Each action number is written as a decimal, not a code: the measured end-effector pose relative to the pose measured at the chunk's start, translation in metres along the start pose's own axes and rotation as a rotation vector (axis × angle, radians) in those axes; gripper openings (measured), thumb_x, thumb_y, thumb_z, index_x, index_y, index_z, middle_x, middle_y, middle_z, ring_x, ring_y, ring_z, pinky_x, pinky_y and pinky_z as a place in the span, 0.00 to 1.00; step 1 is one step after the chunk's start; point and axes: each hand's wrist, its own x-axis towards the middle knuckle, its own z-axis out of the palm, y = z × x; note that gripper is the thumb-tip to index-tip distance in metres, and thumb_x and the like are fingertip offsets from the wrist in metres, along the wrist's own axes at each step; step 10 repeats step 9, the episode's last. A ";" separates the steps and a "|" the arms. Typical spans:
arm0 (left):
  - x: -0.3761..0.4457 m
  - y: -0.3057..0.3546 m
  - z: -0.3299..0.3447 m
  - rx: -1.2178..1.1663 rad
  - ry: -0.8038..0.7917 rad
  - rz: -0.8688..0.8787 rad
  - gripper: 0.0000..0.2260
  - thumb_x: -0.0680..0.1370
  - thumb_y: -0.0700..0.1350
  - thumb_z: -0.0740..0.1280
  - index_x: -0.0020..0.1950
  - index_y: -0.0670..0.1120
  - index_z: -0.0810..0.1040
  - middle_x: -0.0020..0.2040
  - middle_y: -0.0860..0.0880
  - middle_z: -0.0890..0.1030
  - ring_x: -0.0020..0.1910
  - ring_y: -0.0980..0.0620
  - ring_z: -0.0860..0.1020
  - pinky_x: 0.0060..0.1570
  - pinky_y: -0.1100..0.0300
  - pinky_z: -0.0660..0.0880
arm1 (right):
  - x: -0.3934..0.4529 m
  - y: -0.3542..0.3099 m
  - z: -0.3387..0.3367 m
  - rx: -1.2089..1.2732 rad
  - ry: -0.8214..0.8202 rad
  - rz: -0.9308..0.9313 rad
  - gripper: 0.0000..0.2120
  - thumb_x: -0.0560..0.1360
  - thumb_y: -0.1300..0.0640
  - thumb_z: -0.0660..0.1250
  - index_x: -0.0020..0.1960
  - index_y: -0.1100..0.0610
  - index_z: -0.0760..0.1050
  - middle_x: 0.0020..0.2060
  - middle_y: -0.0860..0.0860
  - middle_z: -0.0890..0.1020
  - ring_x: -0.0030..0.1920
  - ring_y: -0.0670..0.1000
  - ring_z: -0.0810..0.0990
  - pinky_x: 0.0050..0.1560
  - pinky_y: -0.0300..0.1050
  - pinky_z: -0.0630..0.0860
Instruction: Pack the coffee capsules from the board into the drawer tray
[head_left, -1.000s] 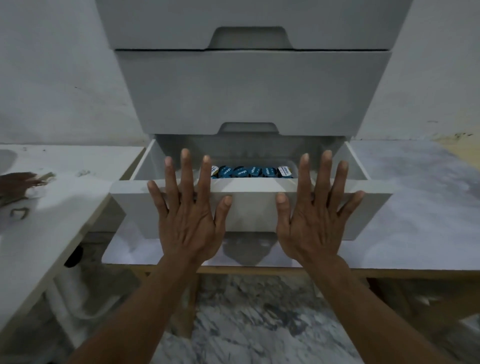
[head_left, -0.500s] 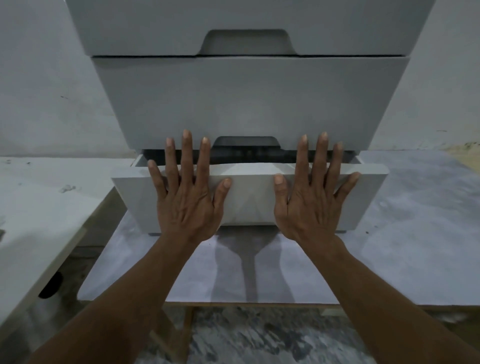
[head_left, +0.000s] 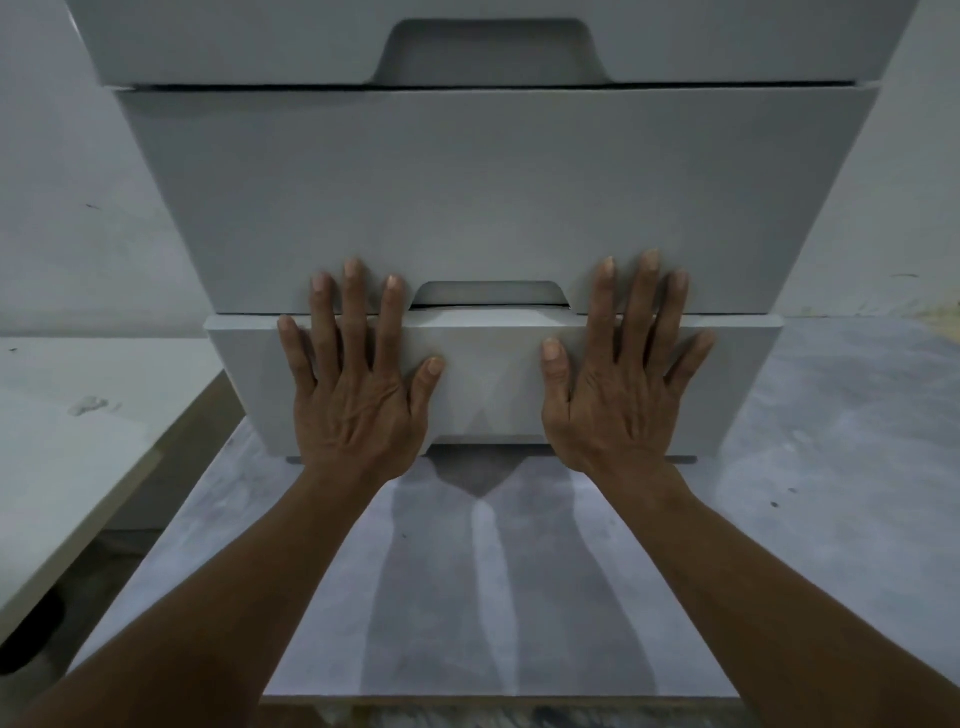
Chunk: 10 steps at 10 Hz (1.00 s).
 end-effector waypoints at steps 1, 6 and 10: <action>0.001 -0.001 0.011 -0.004 0.046 0.007 0.34 0.80 0.62 0.53 0.79 0.50 0.41 0.80 0.43 0.43 0.78 0.40 0.41 0.74 0.40 0.38 | -0.001 0.004 0.013 -0.003 0.054 -0.028 0.34 0.80 0.40 0.52 0.79 0.52 0.44 0.77 0.54 0.44 0.78 0.60 0.45 0.72 0.73 0.46; -0.003 -0.006 0.048 0.013 0.200 0.036 0.37 0.80 0.63 0.53 0.78 0.47 0.39 0.79 0.37 0.50 0.77 0.34 0.47 0.74 0.38 0.41 | -0.004 0.007 0.048 -0.036 0.191 -0.032 0.34 0.79 0.40 0.54 0.79 0.56 0.50 0.77 0.62 0.55 0.77 0.65 0.50 0.72 0.71 0.47; -0.014 -0.010 0.019 -0.018 0.086 0.027 0.35 0.80 0.62 0.51 0.79 0.49 0.38 0.79 0.45 0.40 0.78 0.41 0.41 0.75 0.38 0.43 | -0.013 0.004 0.020 -0.005 0.105 -0.002 0.35 0.80 0.40 0.53 0.79 0.53 0.43 0.79 0.58 0.48 0.78 0.60 0.44 0.73 0.70 0.47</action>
